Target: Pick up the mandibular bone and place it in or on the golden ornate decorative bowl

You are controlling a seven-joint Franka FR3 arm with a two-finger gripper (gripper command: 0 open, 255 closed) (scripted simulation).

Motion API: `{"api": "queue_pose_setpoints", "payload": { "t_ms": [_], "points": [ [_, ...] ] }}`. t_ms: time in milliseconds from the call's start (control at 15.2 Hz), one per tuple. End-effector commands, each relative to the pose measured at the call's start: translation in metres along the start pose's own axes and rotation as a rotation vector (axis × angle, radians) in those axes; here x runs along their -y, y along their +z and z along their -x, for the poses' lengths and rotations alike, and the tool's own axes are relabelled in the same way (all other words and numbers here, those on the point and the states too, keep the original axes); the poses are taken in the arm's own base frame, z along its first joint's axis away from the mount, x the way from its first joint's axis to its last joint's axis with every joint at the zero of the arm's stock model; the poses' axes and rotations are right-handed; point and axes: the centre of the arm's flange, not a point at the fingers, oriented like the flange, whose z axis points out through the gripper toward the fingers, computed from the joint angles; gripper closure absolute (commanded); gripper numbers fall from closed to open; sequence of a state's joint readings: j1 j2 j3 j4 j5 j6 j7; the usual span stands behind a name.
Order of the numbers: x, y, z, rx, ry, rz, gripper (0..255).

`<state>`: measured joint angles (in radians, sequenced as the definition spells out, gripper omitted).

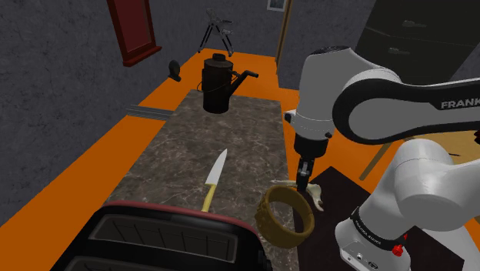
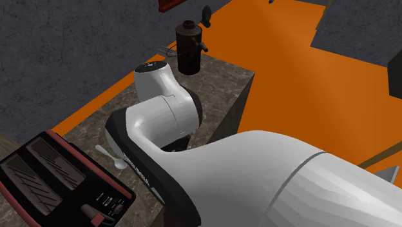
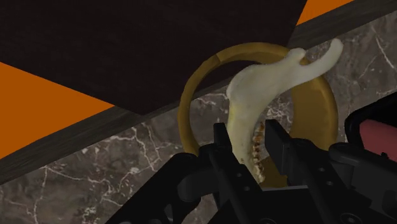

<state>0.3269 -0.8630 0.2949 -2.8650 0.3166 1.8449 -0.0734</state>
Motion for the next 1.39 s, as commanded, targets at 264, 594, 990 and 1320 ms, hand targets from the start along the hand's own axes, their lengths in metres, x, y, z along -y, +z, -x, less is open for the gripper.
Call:
{"api": "queue_pose_setpoints", "payload": {
  "t_ms": [264, 594, 990, 1320],
  "points": [
    [-0.003, 0.03, -0.005, -0.001, 0.0, 0.0, 255],
    [-0.004, 0.05, -0.008, -0.001, 0.0, 0.0, 255],
    [-0.004, 0.05, -0.009, -0.001, 0.0, 0.0, 255],
    [-0.004, 0.05, -0.009, 0.0, 0.0, 0.0, 0]
  ]
}}
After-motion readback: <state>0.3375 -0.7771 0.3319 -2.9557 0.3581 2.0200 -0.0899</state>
